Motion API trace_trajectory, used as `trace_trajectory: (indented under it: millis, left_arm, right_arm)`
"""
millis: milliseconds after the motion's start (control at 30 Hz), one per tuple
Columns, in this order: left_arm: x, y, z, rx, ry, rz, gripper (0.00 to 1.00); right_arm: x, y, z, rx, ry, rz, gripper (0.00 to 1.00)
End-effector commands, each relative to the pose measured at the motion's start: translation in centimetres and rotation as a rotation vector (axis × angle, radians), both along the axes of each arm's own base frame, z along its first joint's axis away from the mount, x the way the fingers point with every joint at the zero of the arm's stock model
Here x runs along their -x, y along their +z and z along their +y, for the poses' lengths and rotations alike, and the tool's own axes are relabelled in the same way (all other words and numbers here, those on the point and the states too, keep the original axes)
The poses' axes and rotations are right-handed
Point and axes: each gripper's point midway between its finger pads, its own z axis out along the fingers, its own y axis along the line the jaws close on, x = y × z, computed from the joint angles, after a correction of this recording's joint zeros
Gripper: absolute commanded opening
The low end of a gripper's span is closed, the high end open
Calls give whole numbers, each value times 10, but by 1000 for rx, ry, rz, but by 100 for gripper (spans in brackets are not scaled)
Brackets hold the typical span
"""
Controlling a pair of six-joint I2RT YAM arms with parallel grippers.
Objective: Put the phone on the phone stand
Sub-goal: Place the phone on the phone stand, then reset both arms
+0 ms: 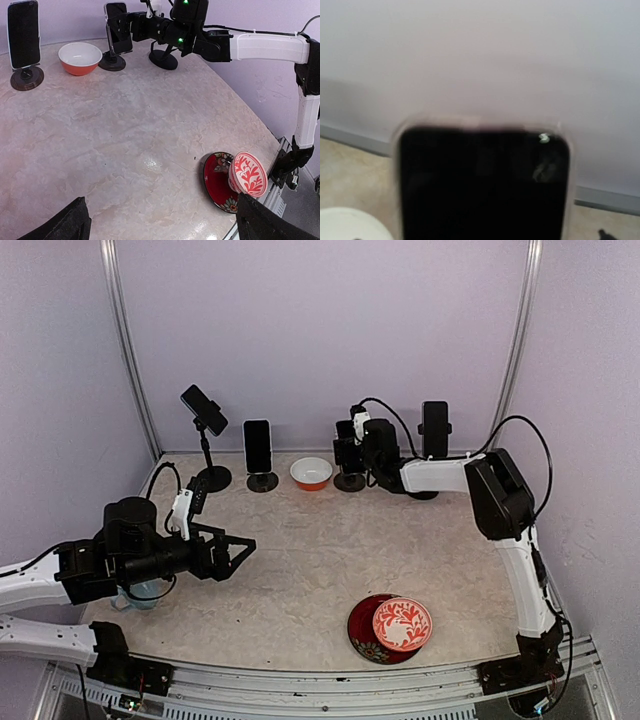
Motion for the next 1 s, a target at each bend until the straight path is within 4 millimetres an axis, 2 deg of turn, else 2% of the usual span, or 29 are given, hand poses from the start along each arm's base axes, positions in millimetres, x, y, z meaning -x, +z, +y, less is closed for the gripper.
trace_trajectory:
  millis: [0, 100, 400, 467, 600, 667, 800, 833, 900, 967]
  left_arm:
    - [0, 19, -3, 37, -5, -37, 99]
    - [2, 18, -3, 51, -11, -37, 99]
    - [2, 21, 3, 40, -1, -82, 99]
    - [1, 23, 2, 30, -6, -94, 99]
    - [-1, 24, -3, 5, -16, -103, 99]
    - [-1, 24, -4, 3, -22, -98, 99]
    - [-5, 24, 8, -8, 30, -120, 99]
    - [-7, 28, 13, -23, 54, -136, 99]
    - [-12, 33, 23, -74, 95, -157, 99]
    - [-16, 45, 33, -114, 135, -187, 99]
  right_arm:
    - [12, 53, -11, -49, -7, -6, 100]
    - [30, 63, -19, -44, -20, 44, 100]
    - [113, 72, -27, -8, 42, 157, 100]
    - [120, 71, -30, -4, 47, 161, 100]
    - [121, 59, -31, 16, 28, 212, 100]
    - [136, 62, -25, 31, 40, 216, 100]
    - [176, 74, -5, 56, 94, 210, 100]
    - [194, 74, 4, 82, 120, 219, 100]
    - [223, 74, 11, 125, 147, 231, 100]
    - [254, 66, 13, 147, 184, 274, 100]
